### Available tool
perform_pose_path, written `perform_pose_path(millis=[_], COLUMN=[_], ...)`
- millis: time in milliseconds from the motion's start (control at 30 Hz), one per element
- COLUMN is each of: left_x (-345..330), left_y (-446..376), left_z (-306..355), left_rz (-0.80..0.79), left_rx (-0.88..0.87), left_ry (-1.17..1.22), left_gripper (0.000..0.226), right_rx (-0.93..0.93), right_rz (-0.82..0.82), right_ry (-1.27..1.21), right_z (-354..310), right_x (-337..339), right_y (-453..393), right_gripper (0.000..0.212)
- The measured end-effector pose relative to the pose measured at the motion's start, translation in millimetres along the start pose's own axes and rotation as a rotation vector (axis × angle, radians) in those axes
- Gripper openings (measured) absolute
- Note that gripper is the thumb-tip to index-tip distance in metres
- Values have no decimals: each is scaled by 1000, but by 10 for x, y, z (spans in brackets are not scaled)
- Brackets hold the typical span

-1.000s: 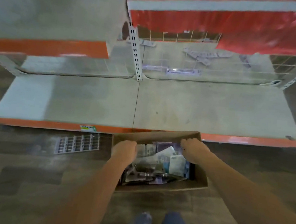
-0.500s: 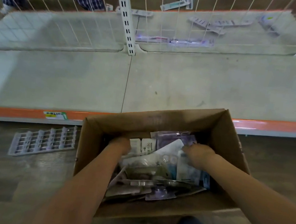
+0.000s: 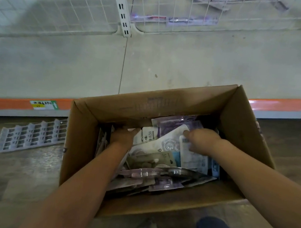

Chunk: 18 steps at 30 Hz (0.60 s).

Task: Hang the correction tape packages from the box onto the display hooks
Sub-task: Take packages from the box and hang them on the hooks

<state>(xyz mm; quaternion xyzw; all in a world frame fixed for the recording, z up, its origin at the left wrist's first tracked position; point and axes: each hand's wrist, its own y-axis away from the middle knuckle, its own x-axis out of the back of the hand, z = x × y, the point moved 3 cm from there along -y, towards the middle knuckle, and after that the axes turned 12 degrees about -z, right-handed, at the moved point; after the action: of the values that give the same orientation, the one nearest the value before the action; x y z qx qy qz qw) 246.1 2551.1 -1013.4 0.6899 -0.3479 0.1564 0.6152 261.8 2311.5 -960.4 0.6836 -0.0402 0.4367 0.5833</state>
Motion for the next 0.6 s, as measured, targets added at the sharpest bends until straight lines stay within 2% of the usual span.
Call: perform_pose_path(millis=[100, 267, 400, 600], left_x=[75, 180, 171, 165], left_y=[78, 128, 124, 102], left_z=[101, 296, 357, 282], left_rz=[-4, 110, 113, 122], left_rx=[-35, -51, -128, -154], left_ry=[-90, -291, -437, -678], left_gripper=[53, 48, 43, 37], right_rx=[-13, -10, -11, 1], right_rz=[12, 9, 9, -25], right_ry=[0, -1, -26, -110], right_z=[-25, -37, -23, 23], right_x=[32, 23, 21, 3], right_y=[21, 18, 15, 7], right_gripper=[45, 44, 46, 52])
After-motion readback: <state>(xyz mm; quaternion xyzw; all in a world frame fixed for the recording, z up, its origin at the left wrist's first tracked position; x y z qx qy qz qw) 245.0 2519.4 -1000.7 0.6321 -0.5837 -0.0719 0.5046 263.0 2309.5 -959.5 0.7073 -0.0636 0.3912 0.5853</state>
